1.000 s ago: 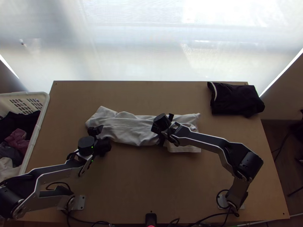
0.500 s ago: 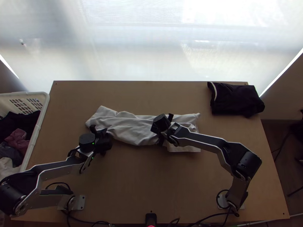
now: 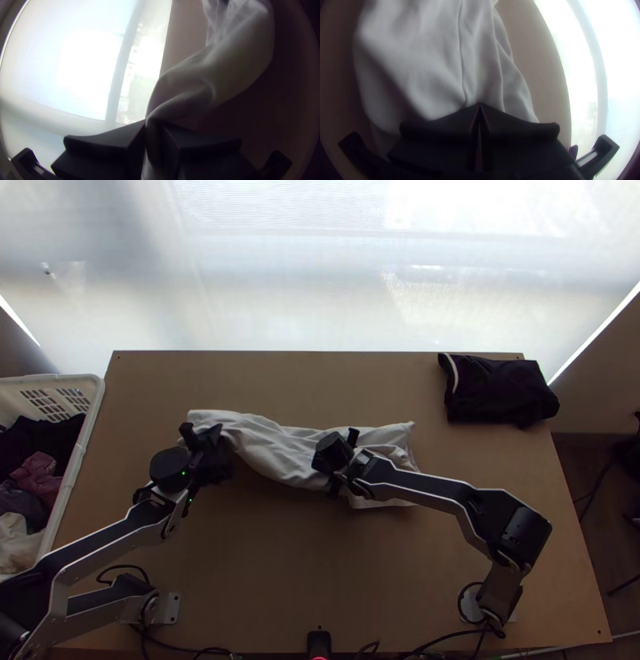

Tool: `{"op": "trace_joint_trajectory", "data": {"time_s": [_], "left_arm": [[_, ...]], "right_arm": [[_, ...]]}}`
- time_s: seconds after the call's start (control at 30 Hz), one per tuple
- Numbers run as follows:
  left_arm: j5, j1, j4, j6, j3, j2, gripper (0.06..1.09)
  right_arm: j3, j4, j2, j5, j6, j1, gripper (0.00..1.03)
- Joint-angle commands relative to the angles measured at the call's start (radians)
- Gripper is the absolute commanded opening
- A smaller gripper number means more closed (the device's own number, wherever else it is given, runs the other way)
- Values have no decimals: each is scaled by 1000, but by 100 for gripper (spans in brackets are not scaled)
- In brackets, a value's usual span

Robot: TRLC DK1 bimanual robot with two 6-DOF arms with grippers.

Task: Fold the t-shirt

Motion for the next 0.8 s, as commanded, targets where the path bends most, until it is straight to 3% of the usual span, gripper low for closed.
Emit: {"op": "trace_joint_trajectory", "data": {"time_s": [0.0,0.4,0.77], "left_arm": [[7,-95,-22,79,62,-29,29],[-1,-391,-106,233,91,-104,29],[41,-402,-110,267,152,-26,29]], "right_arm": [[-11,-9,-11,-9,18,30,3],[31,-8,-2,-7,33,-38,3],[29,-74,-364,-9,93,-134,3]]}}
